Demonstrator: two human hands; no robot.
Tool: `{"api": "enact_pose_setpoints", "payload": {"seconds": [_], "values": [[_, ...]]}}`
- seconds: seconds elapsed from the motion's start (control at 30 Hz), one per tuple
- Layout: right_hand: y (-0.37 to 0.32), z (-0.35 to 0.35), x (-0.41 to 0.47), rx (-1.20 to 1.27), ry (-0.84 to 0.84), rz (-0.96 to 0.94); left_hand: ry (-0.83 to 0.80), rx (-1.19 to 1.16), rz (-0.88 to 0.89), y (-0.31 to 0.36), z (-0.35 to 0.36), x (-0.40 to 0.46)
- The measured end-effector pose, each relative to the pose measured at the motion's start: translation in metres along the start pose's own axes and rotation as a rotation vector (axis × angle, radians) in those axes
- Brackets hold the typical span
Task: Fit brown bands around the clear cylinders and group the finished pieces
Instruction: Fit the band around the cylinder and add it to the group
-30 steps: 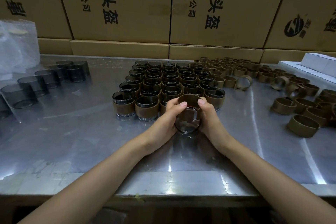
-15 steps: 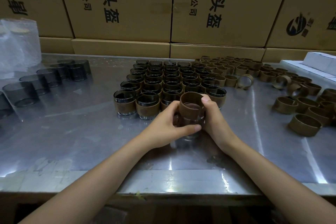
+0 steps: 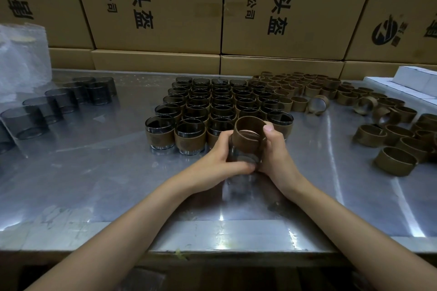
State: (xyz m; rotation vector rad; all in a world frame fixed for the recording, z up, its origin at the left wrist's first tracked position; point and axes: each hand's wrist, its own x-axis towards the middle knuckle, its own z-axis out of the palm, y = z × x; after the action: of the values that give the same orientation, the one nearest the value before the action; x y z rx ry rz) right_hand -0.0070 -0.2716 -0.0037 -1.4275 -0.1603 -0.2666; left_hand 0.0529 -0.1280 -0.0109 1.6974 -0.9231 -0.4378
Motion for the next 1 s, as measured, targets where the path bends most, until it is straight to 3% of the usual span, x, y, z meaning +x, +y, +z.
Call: {"api": "enact_pose_setpoints", "payload": {"seconds": [0.1,0.23,0.7,1.0], "values": [[-0.001,0.002,-0.001,0.005,0.0,0.009,-0.061,-0.102,-0.023,0.001,-0.003,0.0],[-0.001,0.004,-0.003,-0.012,0.006,-0.002,0.015,-0.337,-0.117,0.006,0.002,0.006],[0.005,0.006,0.001,-0.056,0.107,-0.106,0.044,-0.518,-0.021,0.021,0.011,-0.003],[0.004,0.004,0.0,-0.012,0.089,-0.148,0.084,-0.581,0.0,0.02,0.01,0.0]]}}
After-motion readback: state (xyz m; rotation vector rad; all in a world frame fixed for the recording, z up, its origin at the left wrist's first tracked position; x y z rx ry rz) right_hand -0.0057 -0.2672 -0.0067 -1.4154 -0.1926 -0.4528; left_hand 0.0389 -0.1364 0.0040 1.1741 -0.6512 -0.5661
